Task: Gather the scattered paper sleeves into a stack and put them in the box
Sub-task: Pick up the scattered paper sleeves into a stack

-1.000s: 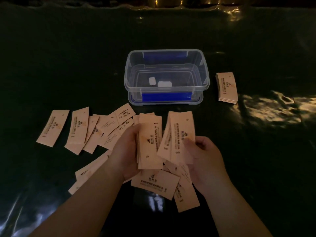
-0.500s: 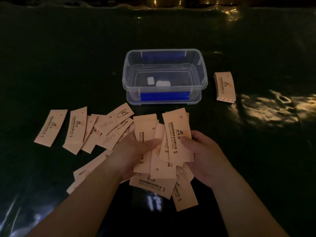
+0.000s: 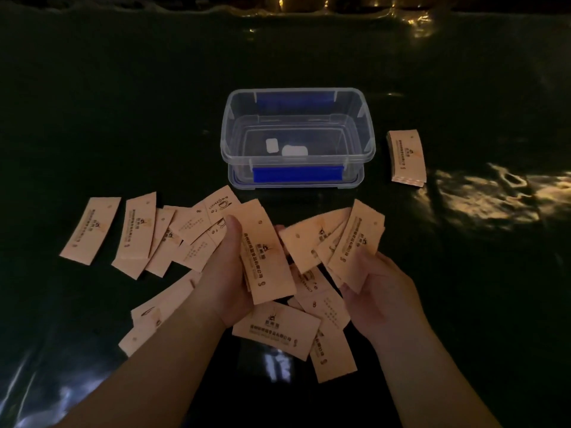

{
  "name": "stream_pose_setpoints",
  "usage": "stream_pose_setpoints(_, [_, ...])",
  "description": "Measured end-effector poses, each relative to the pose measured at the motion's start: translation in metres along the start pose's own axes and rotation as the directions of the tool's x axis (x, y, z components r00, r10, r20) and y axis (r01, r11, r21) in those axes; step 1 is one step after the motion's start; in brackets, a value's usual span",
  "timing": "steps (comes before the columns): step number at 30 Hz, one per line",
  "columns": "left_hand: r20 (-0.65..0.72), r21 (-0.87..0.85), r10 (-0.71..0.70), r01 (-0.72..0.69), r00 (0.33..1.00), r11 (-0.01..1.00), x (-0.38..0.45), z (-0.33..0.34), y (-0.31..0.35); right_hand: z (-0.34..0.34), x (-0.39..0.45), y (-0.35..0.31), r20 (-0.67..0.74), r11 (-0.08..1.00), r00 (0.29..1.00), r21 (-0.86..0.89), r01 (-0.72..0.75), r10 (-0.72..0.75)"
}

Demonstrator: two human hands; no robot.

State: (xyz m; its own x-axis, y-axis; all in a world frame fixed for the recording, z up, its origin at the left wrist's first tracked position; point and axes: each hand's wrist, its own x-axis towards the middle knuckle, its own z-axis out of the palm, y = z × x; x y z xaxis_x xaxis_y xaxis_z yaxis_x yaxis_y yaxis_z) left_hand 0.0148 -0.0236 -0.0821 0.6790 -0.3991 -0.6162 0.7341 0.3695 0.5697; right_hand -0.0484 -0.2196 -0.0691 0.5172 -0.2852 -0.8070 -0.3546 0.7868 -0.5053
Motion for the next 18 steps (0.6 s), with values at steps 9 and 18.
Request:
stream_pose_setpoints(9, [-0.096, 0.136, 0.192, -0.178, 0.977, 0.975, -0.002, 0.015, -0.017, 0.018, -0.008, 0.022, -0.07, 0.974, 0.991, -0.191, -0.121, 0.11])
stream_pose_setpoints(18, [-0.149, 0.264, 0.03, 0.011, 0.988, 0.964, 0.001, -0.003, 0.019, -0.001, -0.016, -0.019, 0.126, 0.84, 0.96, -0.466, 0.278, -0.249])
